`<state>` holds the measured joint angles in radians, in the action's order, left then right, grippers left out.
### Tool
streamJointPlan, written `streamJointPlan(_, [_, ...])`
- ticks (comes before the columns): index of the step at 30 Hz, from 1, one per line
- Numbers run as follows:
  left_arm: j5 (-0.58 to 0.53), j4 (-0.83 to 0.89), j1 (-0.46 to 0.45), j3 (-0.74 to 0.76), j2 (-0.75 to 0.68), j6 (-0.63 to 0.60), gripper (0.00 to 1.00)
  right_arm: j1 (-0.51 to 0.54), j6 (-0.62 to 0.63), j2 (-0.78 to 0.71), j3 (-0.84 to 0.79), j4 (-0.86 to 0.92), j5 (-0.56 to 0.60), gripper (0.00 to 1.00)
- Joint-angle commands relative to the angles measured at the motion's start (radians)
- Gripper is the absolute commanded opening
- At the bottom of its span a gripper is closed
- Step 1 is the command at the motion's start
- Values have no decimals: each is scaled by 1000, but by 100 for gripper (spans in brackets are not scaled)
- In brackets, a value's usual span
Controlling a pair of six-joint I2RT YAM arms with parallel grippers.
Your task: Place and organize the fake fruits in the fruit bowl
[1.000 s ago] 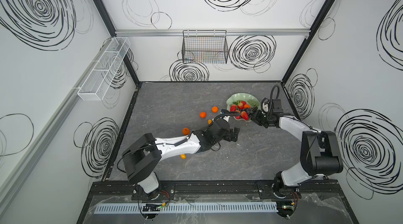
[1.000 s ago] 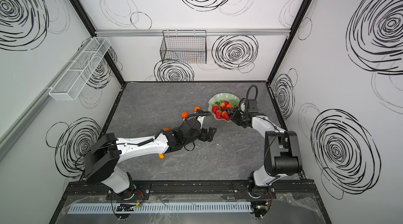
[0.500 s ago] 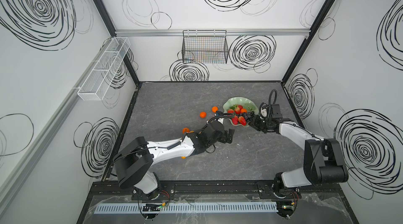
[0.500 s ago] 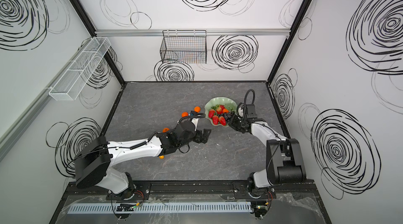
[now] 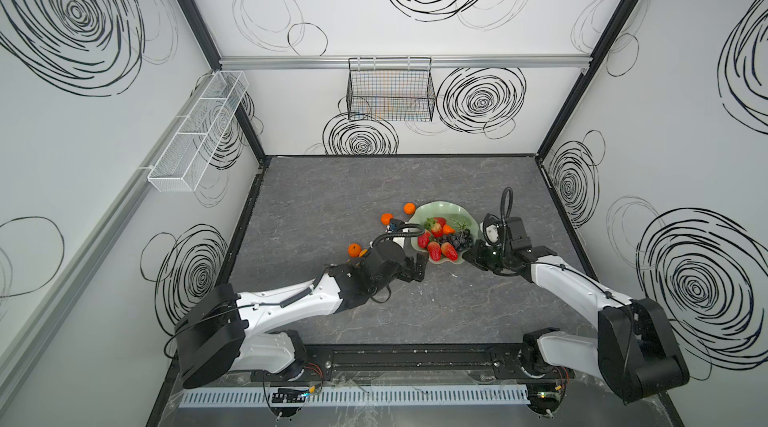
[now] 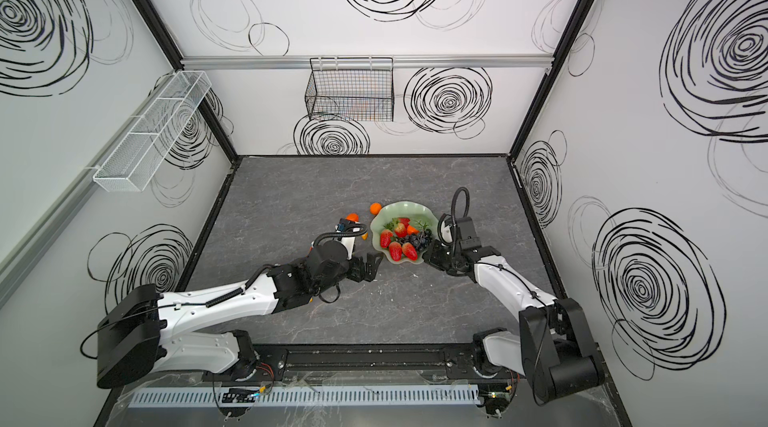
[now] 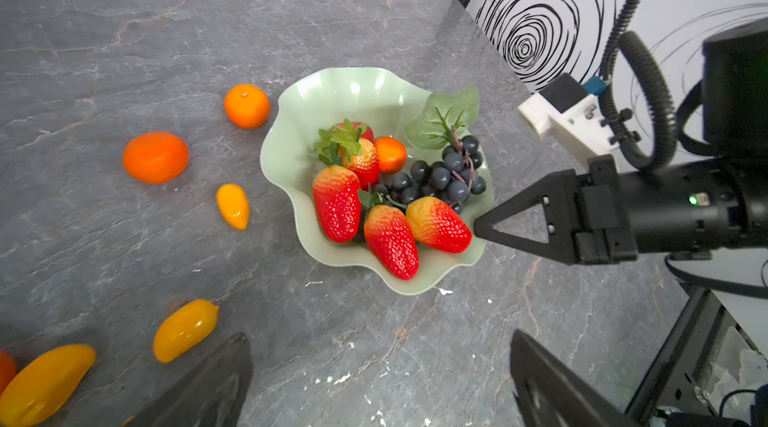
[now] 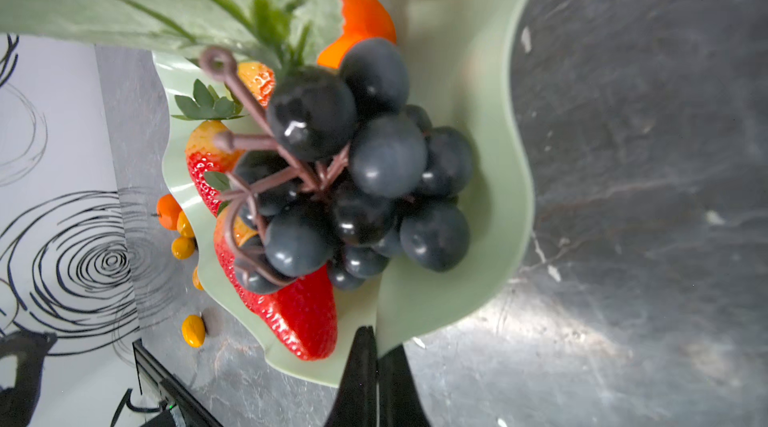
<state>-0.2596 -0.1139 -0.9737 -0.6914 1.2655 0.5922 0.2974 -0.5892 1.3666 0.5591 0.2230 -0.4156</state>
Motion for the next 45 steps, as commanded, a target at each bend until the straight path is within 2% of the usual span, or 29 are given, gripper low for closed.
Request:
streamJointPlan(1, [-32,15,4,38,-48,21,99,32,-36,-45,-25,11,9,1])
streamJointPlan(13, [-33,27,-23,59,-73,50,99,109,-87,-143,-116,62,29,4])
streamJointPlan(21, [-21,15,-25,40,-50,60,99,108,-86,-165,-96,100,96,22])
streamJointPlan(28, [-2,19,1,26,-57,58,99,107,-47,-260,-28,208,187,36])
streamJointPlan(32, [24,18,29,21,-64,55,99,105,-15,-307,5,233,193,42])
streamJointPlan(38, [95,28,113,24,-91,51,99,109,82,-326,77,211,235,45])
streamJointPlan(41, [155,10,180,33,-105,47,99,115,124,-276,157,202,259,47])
streamJointPlan(45, [224,-23,270,32,-109,44,99,146,180,-121,302,206,289,48])
